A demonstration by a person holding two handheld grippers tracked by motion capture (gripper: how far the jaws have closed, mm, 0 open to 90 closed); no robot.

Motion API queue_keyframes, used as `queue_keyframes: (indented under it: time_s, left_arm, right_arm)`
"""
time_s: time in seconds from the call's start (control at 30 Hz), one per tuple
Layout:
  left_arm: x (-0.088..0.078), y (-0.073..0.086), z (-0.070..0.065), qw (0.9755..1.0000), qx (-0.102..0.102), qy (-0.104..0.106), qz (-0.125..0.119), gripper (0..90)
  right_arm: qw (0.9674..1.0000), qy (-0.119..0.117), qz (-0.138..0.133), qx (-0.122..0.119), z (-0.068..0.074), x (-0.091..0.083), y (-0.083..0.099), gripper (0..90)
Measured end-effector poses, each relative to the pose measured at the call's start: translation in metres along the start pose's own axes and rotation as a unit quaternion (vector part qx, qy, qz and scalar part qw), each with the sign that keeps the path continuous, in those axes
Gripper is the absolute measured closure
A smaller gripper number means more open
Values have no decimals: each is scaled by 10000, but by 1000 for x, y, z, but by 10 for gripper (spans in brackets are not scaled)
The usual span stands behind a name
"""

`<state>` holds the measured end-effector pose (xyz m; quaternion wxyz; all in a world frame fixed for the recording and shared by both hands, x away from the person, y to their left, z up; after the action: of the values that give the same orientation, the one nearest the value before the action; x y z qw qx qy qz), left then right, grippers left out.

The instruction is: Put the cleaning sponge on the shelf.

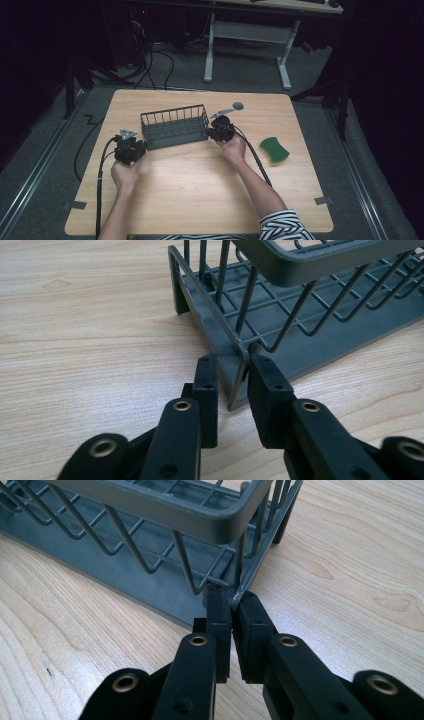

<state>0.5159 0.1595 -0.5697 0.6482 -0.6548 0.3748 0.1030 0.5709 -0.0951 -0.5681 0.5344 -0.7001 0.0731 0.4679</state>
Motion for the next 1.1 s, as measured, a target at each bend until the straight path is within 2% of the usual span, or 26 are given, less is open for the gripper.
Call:
queue_keyframes:
  time_s: [0.57,0.8,1.1]
  left_arm:
    - [5,2,-3,9999,96,45,45,854]
    - [4,3,-4,9999,136,59,71,861]
    - [1,5,-9,9994,302,99,149,864]
  right_arm:
    - [10000,-15,45,-25,0,0,0,863]
    - [10000,-25,61,-49,0,-1,1,864]
    - [9999,-13,89,-72,0,-4,3,865]
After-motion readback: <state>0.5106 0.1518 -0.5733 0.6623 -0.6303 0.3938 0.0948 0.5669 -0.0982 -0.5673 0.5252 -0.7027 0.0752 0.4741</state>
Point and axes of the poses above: each handheld gripper's, and its own axes: x roughly forward along the jaws, y roughly out of its underside, z roughly to its left, the point moved 10 cm from there along x, roughly forward along the jaws, and after that the axes turned 4 degrees about y, right-handed, at the moved point
